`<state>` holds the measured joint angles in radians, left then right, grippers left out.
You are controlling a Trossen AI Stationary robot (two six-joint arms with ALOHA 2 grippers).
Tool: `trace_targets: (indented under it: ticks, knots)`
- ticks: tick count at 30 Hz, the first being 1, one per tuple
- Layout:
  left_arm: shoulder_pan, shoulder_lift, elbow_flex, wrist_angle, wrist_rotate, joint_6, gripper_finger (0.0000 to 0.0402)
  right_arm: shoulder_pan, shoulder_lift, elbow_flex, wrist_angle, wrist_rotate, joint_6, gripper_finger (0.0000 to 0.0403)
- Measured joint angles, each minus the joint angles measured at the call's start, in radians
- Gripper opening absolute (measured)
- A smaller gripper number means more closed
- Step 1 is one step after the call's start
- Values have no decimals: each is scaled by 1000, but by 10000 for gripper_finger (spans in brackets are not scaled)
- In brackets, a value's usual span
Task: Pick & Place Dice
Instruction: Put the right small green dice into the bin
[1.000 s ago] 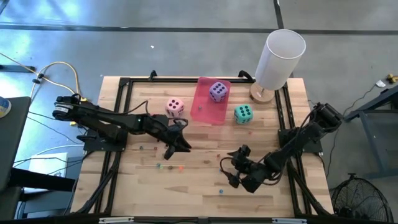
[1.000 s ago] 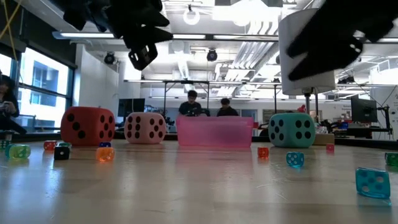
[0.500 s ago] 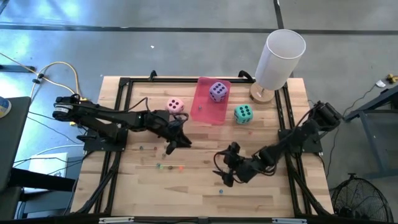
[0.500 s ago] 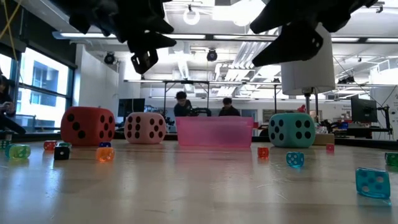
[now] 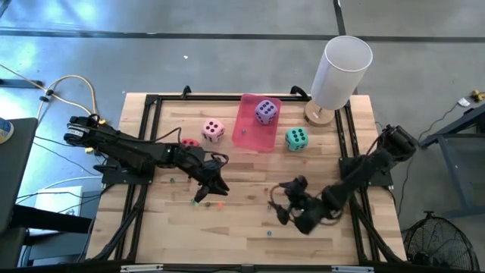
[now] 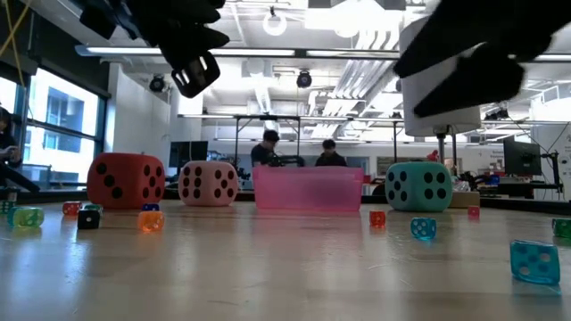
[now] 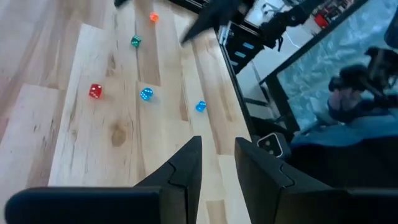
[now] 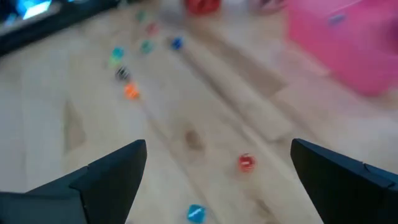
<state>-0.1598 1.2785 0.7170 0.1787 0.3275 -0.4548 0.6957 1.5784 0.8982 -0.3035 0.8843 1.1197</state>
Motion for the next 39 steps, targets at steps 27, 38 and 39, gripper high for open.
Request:
trace_targets:
  ticks: [27, 38, 39]
  knots:
    - [-31, 0, 0, 1, -62, 57, 91, -9, 0, 0, 156, 204, -47, 391]
    - [-31, 0, 0, 1, -63, 57, 91, 16, 0, 0, -31, 86, 198, 391]
    - [-31, 0, 0, 1, -63, 57, 91, 29, 0, 0, -71, 85, 240, 391]
